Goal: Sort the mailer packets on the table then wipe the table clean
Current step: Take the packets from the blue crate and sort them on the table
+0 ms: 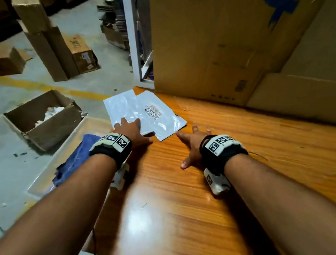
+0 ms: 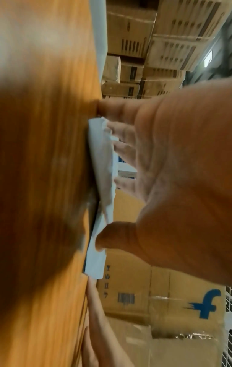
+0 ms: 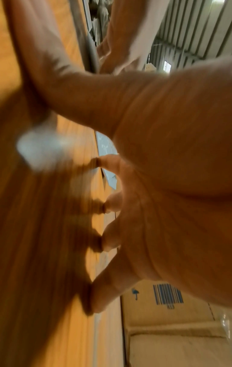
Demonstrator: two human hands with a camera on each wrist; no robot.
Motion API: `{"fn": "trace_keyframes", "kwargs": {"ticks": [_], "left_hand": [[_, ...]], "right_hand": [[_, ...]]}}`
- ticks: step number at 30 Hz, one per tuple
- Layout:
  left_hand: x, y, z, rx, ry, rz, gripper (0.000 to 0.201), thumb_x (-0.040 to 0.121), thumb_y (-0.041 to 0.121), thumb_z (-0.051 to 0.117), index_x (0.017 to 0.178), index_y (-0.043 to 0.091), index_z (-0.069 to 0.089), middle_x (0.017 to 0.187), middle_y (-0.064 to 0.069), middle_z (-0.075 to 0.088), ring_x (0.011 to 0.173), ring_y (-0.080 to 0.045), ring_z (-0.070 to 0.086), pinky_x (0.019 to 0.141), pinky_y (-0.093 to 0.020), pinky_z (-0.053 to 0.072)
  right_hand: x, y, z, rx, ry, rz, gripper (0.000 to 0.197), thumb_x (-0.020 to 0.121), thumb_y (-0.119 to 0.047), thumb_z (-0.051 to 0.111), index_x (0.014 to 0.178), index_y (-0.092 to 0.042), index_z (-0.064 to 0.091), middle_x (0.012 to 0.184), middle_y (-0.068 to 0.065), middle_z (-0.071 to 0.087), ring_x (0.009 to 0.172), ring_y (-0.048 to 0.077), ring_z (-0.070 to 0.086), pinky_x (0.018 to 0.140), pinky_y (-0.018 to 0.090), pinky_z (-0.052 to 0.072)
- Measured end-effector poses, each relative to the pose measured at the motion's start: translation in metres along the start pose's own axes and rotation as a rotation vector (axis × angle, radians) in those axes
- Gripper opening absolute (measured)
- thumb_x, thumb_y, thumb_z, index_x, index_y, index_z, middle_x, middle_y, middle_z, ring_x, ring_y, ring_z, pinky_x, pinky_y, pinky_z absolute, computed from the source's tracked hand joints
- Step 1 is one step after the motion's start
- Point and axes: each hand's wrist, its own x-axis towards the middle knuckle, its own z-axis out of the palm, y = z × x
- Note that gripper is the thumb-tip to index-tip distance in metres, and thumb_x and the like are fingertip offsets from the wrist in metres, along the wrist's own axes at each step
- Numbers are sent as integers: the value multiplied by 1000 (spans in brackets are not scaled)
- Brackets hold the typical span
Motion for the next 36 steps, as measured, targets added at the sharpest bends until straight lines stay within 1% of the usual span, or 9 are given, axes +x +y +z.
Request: {"fn": "trace_keyframes", "kwargs": {"ticks": [4, 11, 15, 19, 25, 28, 31, 33, 36], "left_hand": [[-12, -2, -3, 149, -14, 90, 63, 77, 68, 59, 123, 26, 52, 125, -17, 46, 117, -39, 45, 100, -43, 40], [-51, -18, -2, 76, 12, 126, 62, 73, 75, 57, 109, 26, 68, 118, -13, 57, 114, -29, 51, 95, -36, 42], [-45, -16, 0, -6, 109, 2, 89, 67, 77, 61, 138, 28, 41, 134, -19, 40, 124, -40, 38, 98, -48, 39], [-39, -12, 10, 83, -47, 21, 85, 58, 84, 55, 126, 36, 37, 135, -28, 39, 124, -48, 39, 101, -55, 37], [-38, -26, 22, 209, -107, 70, 80, 72, 76, 55, 140, 44, 25, 149, -33, 19, 137, -49, 24, 109, -56, 30], [-36, -30, 27, 217, -124, 95, 82, 75, 76, 52, 143, 45, 18, 149, -37, 14, 139, -51, 19, 110, -57, 28], [-36, -27, 23, 251, -154, 106, 84, 81, 70, 52, 148, 42, 11, 151, -32, 19, 141, -48, 14, 111, -58, 25], [-37, -21, 19, 278, -184, 132, 82, 87, 63, 52, 151, 34, 9, 150, -20, 33, 143, -46, 8, 112, -60, 20], [-35, -16, 13, 313, -215, 165, 84, 87, 61, 53, 152, 29, 10, 145, -8, 45, 142, -46, 8, 110, -62, 21]], "right_hand": [[6, 1, 3, 26, 8, 33, 119, 58, -59, 83, 147, -54, 3, 159, 12, -16, 139, 54, -11, 112, 65, 7], [13, 1, 5, -24, 19, 64, 122, 56, -61, 83, 146, -56, 0, 159, 10, -17, 139, 56, -7, 111, 65, 10], [10, -1, 5, -59, 27, 64, 121, 57, -63, 81, 146, -55, -1, 159, 11, -18, 139, 56, -5, 113, 61, 8], [12, 1, 9, -47, 32, 58, 121, 56, -64, 81, 146, -55, 0, 159, 11, -16, 139, 57, -5, 113, 63, 9], [12, 2, 8, -22, 20, 64, 120, 58, -62, 81, 146, -55, 1, 159, 7, -18, 139, 56, -8, 111, 65, 12], [11, 2, 3, -25, 4, 67, 115, 59, -65, 78, 149, -49, 9, 161, 9, -5, 142, 49, 10, 111, 58, 24], [25, -11, -19, 133, 227, 68, 85, 69, -67, 70, 140, -30, 40, 144, 9, 42, 125, 29, 46, 96, 38, 42], [40, -27, -29, 165, 393, 34, 79, 71, -69, 65, 139, -37, 39, 142, 9, 40, 127, 31, 42, 101, 43, 40], [59, -47, -25, 44, 327, -33, 76, 77, -69, 59, 142, -51, 26, 152, 9, 22, 136, 39, 27, 108, 54, 31]]}}
